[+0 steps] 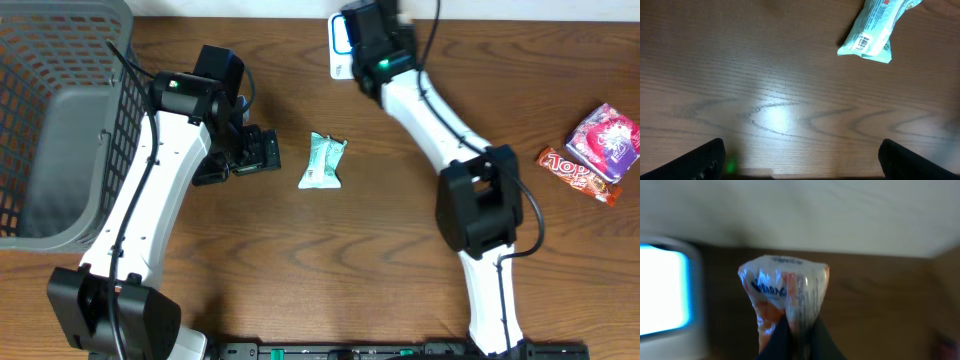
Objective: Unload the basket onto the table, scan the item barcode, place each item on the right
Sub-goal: 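Carry the tissue pack right and release it near the snack bar, then move the right gripper to the green wipes pouch and grasp it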
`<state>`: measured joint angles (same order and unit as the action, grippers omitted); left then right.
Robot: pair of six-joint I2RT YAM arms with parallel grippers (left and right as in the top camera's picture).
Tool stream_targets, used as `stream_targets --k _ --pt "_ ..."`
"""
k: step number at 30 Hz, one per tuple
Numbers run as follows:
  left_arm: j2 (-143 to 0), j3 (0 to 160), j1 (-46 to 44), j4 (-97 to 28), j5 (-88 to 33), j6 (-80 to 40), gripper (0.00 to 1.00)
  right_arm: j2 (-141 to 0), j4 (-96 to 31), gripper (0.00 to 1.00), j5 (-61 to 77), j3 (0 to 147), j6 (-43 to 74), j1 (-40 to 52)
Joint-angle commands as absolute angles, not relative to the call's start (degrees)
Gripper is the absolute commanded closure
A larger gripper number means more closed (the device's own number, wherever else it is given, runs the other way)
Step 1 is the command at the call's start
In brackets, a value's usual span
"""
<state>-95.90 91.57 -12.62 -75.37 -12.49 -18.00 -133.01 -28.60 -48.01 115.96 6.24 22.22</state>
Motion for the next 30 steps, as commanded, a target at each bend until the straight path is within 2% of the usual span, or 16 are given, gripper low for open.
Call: stream_targets --k 1,6,10,11,14,15,16,17,18,26,30 --pt "-96.0 91.6 -12.4 -75.6 -11.9 -17.5 0.02 -129.7 -36.4 0.99 -57.1 116.9 9.3 14.7" --pt "-96.0 91.6 -12.4 -75.6 -11.9 -17.5 0.02 -129.7 -54.1 0.99 -49.3 116.6 15.2 4.2" --pt "-96.0 91.6 -12.4 -75.6 -11.9 -17.5 0.02 -129.7 -59.1 0.99 -39.9 115.2 16.5 -4.3" --pt "-96.0 91.6 -12.4 -75.6 -11.9 -17.5 0.02 -129.7 -59.3 0.96 -37.1 114.9 16.5 -6.3" --pt "-96.0 91.6 -12.4 -75.6 -11.9 -17.5 0.02 -129.7 -60.6 0.6 -30.4 114.5 16.8 -11.2" --pt "-96.0 91.6 -12.4 -75.6 -11.9 -17.5 0.02 -129.7 -60.9 0.36 -28.1 114.5 17.8 -12.6" --pt "-96.0 91.6 -12.4 -75.6 -11.9 -17.5 0.02 -129.7 -60.9 0.18 -25.2 114.5 18.5 -13.8" --pt "-96.0 91.6 -12.4 -75.6 -11.9 -17.5 0.02 -129.7 -60.8 0.04 -21.5 114.5 18.6 -14.9" --pt "-96.0 91.6 -12.4 -75.6 -11.9 -17.5 0.02 -129.7 -60.7 0.01 -17.5 114.5 18.6 -15.9" --pt "-96.0 91.6 -12.4 -75.6 -11.9 -17.5 0.02 -129.7 -58.3 0.01 9.9 114.5 13.6 -17.0" --pt "-96.0 91.6 -12.4 -75.6 -11.9 -17.5 0.02 -129.7 -57.4 0.01 14.8 114.5 13.1 -14.4"
